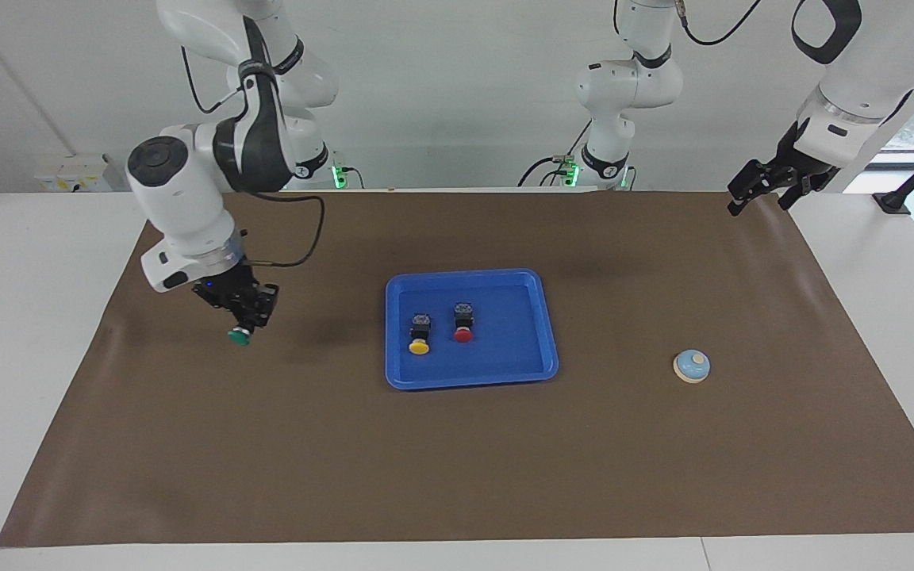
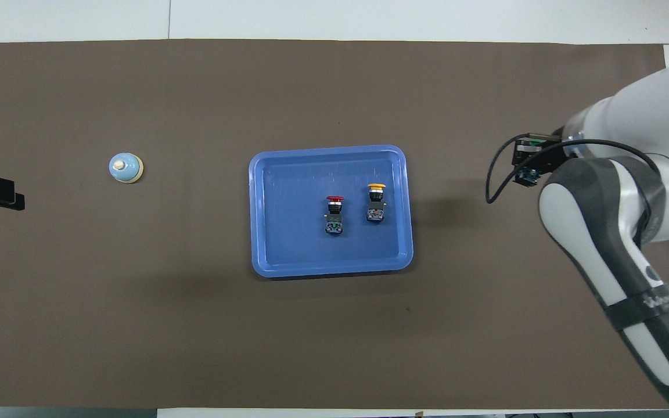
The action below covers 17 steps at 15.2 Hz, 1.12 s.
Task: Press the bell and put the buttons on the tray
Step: 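Carry the green button into the tray and release it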
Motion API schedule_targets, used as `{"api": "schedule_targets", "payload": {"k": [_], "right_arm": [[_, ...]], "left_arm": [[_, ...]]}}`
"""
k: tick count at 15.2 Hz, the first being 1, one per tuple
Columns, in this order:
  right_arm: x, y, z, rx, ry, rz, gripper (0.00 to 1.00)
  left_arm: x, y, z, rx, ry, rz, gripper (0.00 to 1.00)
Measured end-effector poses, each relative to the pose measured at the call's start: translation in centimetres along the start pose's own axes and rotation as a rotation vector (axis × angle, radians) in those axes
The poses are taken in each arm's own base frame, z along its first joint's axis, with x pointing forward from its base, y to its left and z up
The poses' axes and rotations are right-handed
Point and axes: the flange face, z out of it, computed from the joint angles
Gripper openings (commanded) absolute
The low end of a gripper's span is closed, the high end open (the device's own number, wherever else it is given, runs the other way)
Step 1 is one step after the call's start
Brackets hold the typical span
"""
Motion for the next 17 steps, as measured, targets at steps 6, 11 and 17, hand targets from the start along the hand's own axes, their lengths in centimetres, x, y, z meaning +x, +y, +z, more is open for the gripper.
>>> {"api": "schedule_targets", "payload": {"k": [6, 11, 17], "right_arm": [[-8.3, -19.1, 0.2, 0.087, 0.015, -0.06, 0.0], [-12.8, -28.9, 4.8, 0.09, 0.001, -0.084, 0.0], [-13.8, -35.0, 12.5, 0.106, 0.045, -0.12, 0.0]], "left_arm": [[0.0, 0.0, 0.0, 0.0, 0.0, 0.0, 1.0], [0.0, 0.0, 0.0, 0.0, 0.0, 0.0, 1.0], [0.0, 0.0, 0.0, 0.0, 0.0, 0.0, 1.0]]}}
